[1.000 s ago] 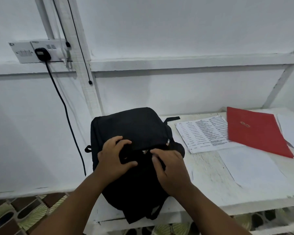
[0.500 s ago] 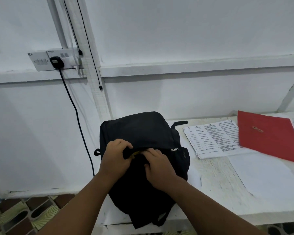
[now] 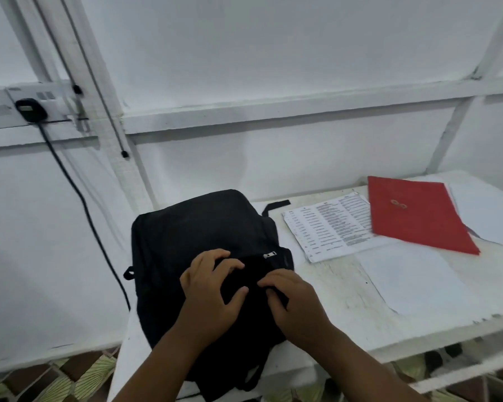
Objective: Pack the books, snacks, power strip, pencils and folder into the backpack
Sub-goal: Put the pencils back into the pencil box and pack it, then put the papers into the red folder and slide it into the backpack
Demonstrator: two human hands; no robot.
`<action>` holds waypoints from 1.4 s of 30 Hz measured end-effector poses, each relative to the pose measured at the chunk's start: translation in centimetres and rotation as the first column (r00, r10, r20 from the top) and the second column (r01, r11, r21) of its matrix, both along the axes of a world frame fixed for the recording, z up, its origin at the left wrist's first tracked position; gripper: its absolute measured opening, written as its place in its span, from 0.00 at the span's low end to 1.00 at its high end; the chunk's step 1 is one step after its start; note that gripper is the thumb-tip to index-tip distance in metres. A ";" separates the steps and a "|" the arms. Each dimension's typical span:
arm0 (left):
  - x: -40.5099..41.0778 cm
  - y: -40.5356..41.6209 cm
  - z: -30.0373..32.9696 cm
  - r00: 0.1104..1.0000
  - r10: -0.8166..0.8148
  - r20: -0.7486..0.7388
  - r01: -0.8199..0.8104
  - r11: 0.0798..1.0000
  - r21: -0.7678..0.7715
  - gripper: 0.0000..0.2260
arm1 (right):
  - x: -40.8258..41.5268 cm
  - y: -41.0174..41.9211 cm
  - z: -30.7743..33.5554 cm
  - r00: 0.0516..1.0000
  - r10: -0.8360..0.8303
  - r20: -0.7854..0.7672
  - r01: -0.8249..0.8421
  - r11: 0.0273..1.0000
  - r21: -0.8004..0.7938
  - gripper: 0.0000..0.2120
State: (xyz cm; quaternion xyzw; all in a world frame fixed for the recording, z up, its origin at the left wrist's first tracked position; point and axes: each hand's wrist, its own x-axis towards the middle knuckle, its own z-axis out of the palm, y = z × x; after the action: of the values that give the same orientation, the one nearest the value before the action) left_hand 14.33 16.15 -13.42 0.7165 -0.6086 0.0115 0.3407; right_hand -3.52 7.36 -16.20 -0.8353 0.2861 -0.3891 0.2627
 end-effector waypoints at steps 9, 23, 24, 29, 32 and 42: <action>-8.6 -6.6 -1.5 0.965 -0.260 -0.024 0.259 0.966 -0.017 0.13 | -10.3 -2.2 -0.6 0.972 -0.234 -0.032 0.236 0.967 0.095 0.13; -15.9 -22.4 -9.4 0.977 0.161 -0.138 -0.097 0.919 0.382 0.26 | -22.5 -21.4 -3.9 0.891 -0.326 -0.316 0.383 0.914 0.136 0.18; -16.5 -22.8 -9.9 0.974 0.203 -0.103 -0.148 0.909 0.389 0.27 | -23.3 -22.9 -4.1 0.878 -0.318 -0.356 0.384 0.914 0.131 0.20; -18.6 -22.8 -11.4 0.944 0.329 -0.006 -0.308 0.889 0.339 0.23 | -27.4 -28.5 -5.5 0.783 -0.208 -0.587 0.390 0.898 0.202 0.29; -19.1 -22.2 -10.6 0.932 0.358 -0.057 -0.336 0.913 0.231 0.19 | -28.2 -30.6 -6.2 0.779 -0.202 -0.594 0.381 0.904 0.192 0.29; -16.9 -24.3 -8.1 0.959 0.278 -0.058 -0.258 0.939 0.229 0.17 | -27.0 -30.9 -5.4 0.820 -0.310 -0.481 0.412 0.903 0.120 0.22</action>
State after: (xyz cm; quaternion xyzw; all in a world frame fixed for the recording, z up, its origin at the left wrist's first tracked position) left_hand -2.53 -8.15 -21.48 0.8257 -0.4869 -0.0417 0.2818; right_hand -30.53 -23.58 -21.58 -0.7982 0.5340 -0.1936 0.2004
